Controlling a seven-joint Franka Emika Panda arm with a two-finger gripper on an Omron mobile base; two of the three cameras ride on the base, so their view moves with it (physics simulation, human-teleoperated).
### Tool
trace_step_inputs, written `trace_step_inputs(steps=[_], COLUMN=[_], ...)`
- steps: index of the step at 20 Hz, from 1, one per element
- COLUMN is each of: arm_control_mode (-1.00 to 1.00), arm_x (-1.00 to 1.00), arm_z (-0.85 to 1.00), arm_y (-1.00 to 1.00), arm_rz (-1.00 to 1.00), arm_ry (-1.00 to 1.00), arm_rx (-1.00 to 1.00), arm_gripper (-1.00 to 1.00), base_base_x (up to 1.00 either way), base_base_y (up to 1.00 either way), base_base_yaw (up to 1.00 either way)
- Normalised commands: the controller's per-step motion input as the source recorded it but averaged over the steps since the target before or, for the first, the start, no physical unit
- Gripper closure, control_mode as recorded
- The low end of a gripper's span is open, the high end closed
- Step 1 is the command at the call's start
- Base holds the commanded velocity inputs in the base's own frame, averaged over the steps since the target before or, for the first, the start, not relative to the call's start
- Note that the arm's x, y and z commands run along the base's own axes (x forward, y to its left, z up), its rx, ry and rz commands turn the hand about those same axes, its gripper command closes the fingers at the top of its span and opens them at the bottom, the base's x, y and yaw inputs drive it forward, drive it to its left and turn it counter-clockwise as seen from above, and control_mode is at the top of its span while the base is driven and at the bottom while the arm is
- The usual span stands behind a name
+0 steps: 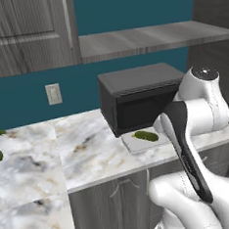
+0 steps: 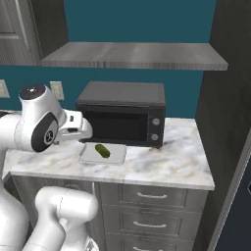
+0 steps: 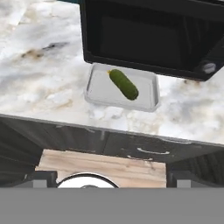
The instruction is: Take the lemon and cucumber out of the freezer and place them in the tupperware container on the counter. Then put the tupperware containing the vegetables back in the freezer.
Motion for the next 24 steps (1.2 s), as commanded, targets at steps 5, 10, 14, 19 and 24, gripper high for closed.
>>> trace_step_inputs(steps=[5,10,14,19,24], arm_control_mode=[-1.00,1.00,1.00,1.00,1.00], arm_x=[-0.68,-0.32,0.00,0.00,0.00], arm_z=[0.85,0.29,0.00,0.00,0.00], arm_y=[0.00,0.00,0.00,0.00,0.00], arm_rz=[-0.11,-0.05,0.00,0.00,0.00], arm_ry=[0.01,0.03,0.00,0.00,0.00], arm_rx=[0.09,0.03,0.00,0.00,0.00], arm_gripper=[-1.00,-1.00,-1.00,-1.00,-1.00], base_base_x=[0.00,-0.36,-1.00,-1.00,-1.00], base_base_y=[0.00,0.00,-0.14,-0.43,-0.59], base_base_yaw=[0.00,-0.01,-0.01,-0.05,-0.07])
